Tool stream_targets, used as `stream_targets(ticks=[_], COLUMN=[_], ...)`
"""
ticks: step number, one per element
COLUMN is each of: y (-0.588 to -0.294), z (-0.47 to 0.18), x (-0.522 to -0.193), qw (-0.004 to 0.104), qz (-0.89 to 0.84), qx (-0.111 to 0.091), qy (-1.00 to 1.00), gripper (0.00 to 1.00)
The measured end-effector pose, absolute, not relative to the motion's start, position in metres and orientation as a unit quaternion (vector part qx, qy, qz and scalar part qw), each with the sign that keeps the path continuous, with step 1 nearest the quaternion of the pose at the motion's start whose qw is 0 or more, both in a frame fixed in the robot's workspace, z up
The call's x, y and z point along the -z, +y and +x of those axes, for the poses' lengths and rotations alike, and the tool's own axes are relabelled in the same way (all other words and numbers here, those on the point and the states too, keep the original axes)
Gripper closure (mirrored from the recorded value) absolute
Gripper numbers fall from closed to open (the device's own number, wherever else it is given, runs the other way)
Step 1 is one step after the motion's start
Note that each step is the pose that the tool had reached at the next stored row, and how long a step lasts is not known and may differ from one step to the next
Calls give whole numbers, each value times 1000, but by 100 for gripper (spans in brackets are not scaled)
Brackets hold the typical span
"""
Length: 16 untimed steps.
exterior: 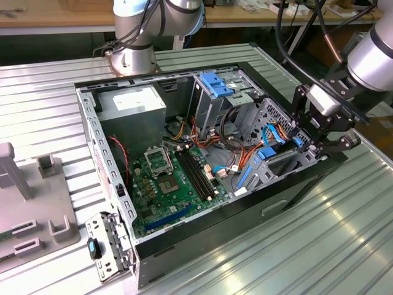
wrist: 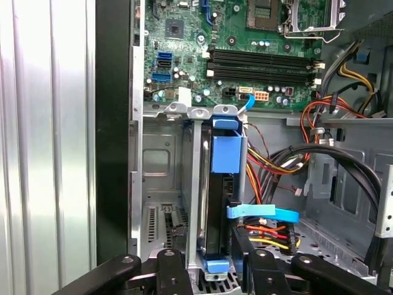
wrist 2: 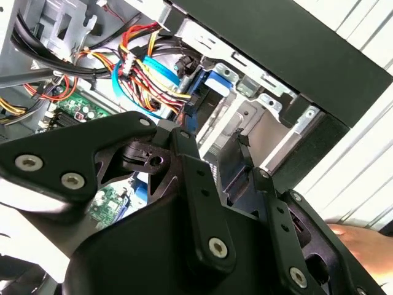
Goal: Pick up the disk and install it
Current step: 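Insert the first disk wire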
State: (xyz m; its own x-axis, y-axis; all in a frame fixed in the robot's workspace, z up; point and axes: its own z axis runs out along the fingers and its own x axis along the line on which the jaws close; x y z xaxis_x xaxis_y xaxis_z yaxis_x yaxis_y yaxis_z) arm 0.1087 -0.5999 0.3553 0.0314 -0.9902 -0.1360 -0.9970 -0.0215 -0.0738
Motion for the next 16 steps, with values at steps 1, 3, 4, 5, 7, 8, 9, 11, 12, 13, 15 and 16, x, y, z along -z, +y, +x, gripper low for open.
stream_targets(ticks=[1, 3, 4, 5, 7, 8, 9, 11, 12, 13, 15, 16], y=[-598, -597, -597, -596, -594, -591, -591, -591, -590, -589, -582, -580], z=[108, 108, 108, 108, 108, 108, 108, 109, 109, 109, 109, 109], x=[-355, -355, -355, -355, -355, -355, -355, -355, -355, -355, -355, -355], qw=[74, 74, 74, 72, 65, 60, 59, 60, 60, 60, 60, 60], qz=[-714, -714, -714, -714, -715, -715, -715, -716, -716, -717, -716, -717], qx=[-23, -23, -23, -21, -14, -9, -9, -10, -10, -10, -10, -10], qy=[696, 696, 696, 696, 696, 696, 696, 695, 695, 695, 695, 695], gripper=[58, 58, 58, 58, 58, 58, 58, 58, 58, 58, 58, 58])
